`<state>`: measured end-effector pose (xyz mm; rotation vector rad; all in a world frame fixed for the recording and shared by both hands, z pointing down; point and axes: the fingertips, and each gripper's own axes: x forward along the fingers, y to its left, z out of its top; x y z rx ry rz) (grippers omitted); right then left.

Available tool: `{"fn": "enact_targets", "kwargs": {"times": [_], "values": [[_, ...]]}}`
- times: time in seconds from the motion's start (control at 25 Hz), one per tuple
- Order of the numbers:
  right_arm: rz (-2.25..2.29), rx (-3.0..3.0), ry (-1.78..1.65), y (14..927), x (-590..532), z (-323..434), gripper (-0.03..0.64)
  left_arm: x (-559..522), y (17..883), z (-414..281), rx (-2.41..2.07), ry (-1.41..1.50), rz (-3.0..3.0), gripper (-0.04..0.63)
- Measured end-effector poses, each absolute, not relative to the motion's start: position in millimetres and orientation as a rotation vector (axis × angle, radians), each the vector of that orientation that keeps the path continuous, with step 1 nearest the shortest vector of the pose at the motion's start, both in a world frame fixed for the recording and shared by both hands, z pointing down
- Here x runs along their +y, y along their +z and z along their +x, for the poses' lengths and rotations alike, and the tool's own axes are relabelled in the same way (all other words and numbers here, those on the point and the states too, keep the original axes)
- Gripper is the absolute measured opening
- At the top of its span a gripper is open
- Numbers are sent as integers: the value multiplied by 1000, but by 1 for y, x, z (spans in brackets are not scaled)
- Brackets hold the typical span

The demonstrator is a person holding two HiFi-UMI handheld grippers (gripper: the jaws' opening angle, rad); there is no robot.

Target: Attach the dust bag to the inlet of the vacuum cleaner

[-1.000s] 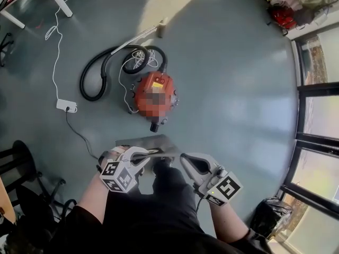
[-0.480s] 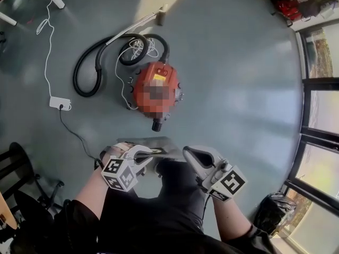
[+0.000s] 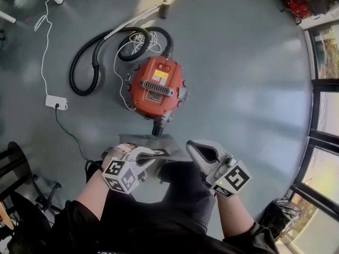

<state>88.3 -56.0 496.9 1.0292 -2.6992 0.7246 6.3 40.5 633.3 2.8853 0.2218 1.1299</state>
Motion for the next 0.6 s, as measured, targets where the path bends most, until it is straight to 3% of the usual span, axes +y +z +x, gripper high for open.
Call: {"fn": "enact_targets", "kwargs": {"times": [0.6], "values": [[973, -2827, 509, 597, -90, 78, -6, 39, 714, 20, 249, 1104, 2991, 41]]}}
